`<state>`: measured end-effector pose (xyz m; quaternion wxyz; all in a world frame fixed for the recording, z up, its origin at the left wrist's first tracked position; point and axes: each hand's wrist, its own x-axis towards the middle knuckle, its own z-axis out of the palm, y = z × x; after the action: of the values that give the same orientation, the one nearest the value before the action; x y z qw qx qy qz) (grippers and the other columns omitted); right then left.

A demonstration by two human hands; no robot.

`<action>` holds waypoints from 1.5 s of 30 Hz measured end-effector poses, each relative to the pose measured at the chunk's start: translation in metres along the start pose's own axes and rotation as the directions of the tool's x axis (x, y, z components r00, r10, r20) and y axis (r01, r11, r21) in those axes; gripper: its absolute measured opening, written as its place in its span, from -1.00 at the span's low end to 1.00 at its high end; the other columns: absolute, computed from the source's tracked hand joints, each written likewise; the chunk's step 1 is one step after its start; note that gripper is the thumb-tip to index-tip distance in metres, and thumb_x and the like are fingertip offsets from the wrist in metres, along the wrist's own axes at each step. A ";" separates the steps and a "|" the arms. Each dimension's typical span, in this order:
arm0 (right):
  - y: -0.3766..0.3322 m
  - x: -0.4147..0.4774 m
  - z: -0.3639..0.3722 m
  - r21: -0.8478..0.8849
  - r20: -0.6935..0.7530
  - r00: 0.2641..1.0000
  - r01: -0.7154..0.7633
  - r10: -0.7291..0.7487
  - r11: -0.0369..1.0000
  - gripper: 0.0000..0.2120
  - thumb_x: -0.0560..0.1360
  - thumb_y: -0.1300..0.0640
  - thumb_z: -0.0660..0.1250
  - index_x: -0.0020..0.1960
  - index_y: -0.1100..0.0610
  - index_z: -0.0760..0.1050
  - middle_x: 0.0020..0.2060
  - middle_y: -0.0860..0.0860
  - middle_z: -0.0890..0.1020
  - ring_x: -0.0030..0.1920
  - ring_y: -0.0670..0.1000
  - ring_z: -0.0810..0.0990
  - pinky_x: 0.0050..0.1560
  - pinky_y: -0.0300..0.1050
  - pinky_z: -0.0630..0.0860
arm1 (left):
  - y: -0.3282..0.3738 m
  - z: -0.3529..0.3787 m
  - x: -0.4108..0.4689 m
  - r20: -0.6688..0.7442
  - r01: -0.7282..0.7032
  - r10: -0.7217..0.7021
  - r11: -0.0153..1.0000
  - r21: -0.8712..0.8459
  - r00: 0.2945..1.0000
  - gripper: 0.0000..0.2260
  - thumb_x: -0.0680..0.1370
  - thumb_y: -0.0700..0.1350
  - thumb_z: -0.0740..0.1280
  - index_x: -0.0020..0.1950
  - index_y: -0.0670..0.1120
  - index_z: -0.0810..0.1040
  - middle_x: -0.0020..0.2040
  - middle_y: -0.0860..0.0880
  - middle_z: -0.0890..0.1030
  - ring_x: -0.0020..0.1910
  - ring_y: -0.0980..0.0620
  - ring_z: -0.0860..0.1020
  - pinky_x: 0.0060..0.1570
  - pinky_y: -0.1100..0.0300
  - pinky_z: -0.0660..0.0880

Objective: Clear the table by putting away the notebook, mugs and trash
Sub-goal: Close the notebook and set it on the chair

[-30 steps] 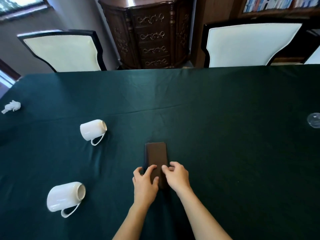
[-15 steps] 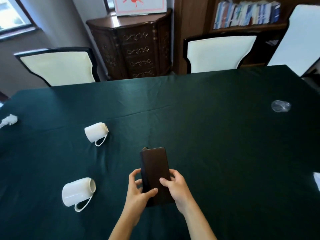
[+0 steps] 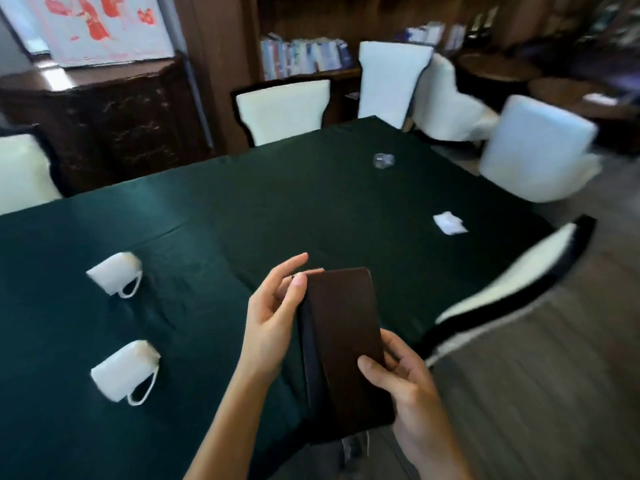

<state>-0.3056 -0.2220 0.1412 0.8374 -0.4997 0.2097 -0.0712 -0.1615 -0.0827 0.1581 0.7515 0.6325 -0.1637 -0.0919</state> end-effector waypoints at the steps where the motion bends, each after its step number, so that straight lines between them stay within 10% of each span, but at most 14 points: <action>1: -0.006 -0.018 -0.006 0.006 -0.039 0.997 0.062 -0.062 0.998 -0.64 0.37 0.26 0.52 0.17 0.16 0.67 0.09 0.25 0.74 0.05 0.15 0.75 -0.05 -0.11 0.67 | 0.005 0.017 -0.011 0.023 -0.003 0.004 0.999 -0.036 1.000 -0.67 0.64 0.05 0.30 0.34 -0.03 0.63 -0.03 0.08 0.78 -0.01 0.19 0.71 -0.02 0.37 0.58; 8: -0.051 -0.114 -0.071 0.013 -0.403 0.845 0.388 -0.351 0.921 -0.71 0.31 0.23 0.50 0.03 0.08 0.70 0.03 0.18 0.78 -0.01 0.08 0.77 -0.05 -0.13 0.70 | 0.019 0.147 -0.093 0.349 0.116 -0.076 0.988 -0.097 0.934 -0.71 0.63 0.07 0.35 0.21 -0.07 0.70 0.04 -0.06 0.79 -0.01 0.05 0.73 -0.08 0.22 0.65; 16: -0.082 -0.201 -0.200 -0.045 -0.674 0.626 0.494 -0.392 0.868 -0.65 0.36 0.20 0.59 0.10 -0.05 0.68 0.10 0.05 0.77 0.10 0.08 0.76 -0.03 -0.14 0.69 | 0.010 0.295 -0.165 0.660 0.375 -0.306 0.926 0.038 0.686 -0.67 0.56 0.02 0.42 0.25 -0.12 0.68 0.18 -0.15 0.76 0.21 -0.20 0.69 0.30 -0.21 0.56; 21: -0.107 -0.230 -0.292 -0.054 -0.758 0.534 0.520 -0.374 0.853 -0.66 0.36 0.16 0.56 0.11 -0.04 0.67 0.10 0.05 0.78 0.08 0.07 0.76 -0.10 -0.19 0.68 | -0.005 0.385 -0.195 0.715 0.439 -0.384 0.890 0.120 0.584 -0.67 0.46 0.06 0.52 0.16 -0.06 0.73 0.12 -0.13 0.78 0.14 -0.15 0.73 0.11 0.01 0.68; 45: -0.246 -0.132 -0.536 -0.107 -0.819 0.447 0.495 -0.359 0.862 -0.64 0.33 0.08 0.53 0.12 0.00 0.68 0.06 0.05 0.79 0.06 0.08 0.77 -0.10 -0.14 0.71 | -0.077 0.660 -0.077 0.815 0.407 -0.385 0.891 0.204 0.434 -0.69 0.35 -0.04 0.62 0.04 -0.12 0.77 0.00 -0.16 0.80 0.01 -0.04 0.76 -0.07 0.21 0.66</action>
<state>-0.6285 -0.7319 0.1699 0.6319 -0.3817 0.4329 -0.5173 -0.4673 -0.6778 0.1695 0.5437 0.5211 -0.3490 -0.5577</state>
